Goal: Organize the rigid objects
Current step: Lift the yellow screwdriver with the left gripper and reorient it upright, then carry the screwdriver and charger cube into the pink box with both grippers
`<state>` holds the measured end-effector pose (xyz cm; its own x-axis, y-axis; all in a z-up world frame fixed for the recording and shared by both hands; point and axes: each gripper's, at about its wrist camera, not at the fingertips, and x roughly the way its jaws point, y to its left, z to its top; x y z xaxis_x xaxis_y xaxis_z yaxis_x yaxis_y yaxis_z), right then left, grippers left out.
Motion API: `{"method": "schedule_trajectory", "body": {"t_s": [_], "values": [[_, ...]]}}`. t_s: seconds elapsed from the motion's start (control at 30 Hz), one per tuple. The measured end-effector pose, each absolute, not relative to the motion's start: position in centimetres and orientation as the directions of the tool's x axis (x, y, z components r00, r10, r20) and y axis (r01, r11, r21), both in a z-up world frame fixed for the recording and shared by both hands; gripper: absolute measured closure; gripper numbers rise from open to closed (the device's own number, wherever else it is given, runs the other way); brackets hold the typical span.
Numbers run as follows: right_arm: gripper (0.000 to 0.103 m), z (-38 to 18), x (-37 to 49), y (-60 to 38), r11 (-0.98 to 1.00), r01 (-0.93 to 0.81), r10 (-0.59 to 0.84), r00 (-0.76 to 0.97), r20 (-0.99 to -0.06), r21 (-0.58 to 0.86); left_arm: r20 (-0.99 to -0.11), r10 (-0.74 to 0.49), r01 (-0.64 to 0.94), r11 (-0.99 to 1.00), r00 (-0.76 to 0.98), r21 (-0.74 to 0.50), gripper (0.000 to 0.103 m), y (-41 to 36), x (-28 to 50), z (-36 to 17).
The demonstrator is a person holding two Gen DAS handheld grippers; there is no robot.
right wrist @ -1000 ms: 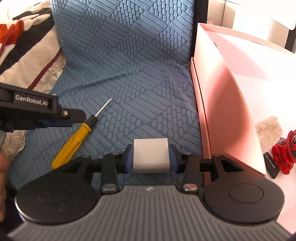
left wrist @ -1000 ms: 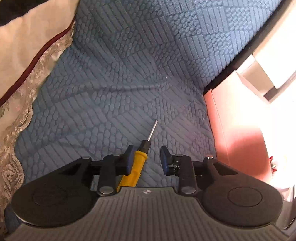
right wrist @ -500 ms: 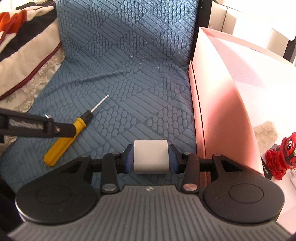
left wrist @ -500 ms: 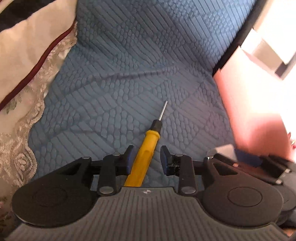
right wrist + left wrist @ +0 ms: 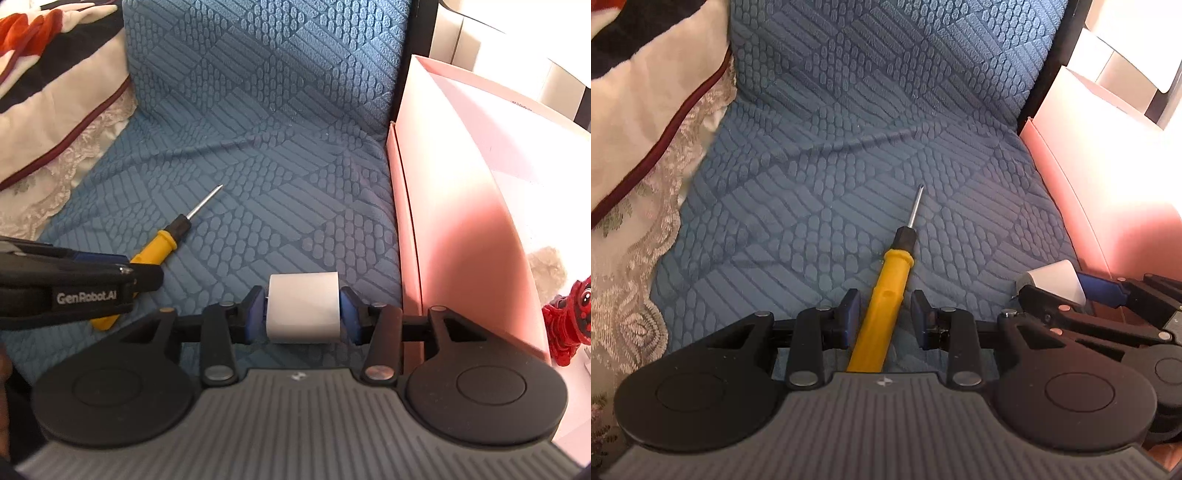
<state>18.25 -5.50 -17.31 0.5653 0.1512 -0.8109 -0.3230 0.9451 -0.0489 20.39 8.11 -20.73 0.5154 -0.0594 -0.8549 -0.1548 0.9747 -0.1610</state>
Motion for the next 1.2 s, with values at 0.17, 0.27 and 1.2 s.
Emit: {"method": "schedule_trajectory", "body": {"t_s": [0.17, 0.27, 1.2], "values": [[0.058, -17.2, 18.1, -5.6, 0.95, -0.31, 0.148, 0.575, -0.805, -0.046, -0.848, -0.037, -0.154, 0.978, 0.528, -0.138, 0.081, 7.8, 21.0, -20.9], [0.058, -16.9, 17.7, -5.6, 0.95, -0.304, 0.134, 0.593, -0.794, -0.066, -0.846, -0.052, -0.164, 0.973, 0.531, -0.163, 0.082, 8.1, 20.9, -20.8], [0.058, -8.8, 13.8, -8.8, 0.957, -0.289, 0.2, 0.604, -0.771, 0.022, -0.685, -0.226, -0.213, 0.843, 0.693, -0.493, 0.082, 9.9, 14.4, -11.9]]}}
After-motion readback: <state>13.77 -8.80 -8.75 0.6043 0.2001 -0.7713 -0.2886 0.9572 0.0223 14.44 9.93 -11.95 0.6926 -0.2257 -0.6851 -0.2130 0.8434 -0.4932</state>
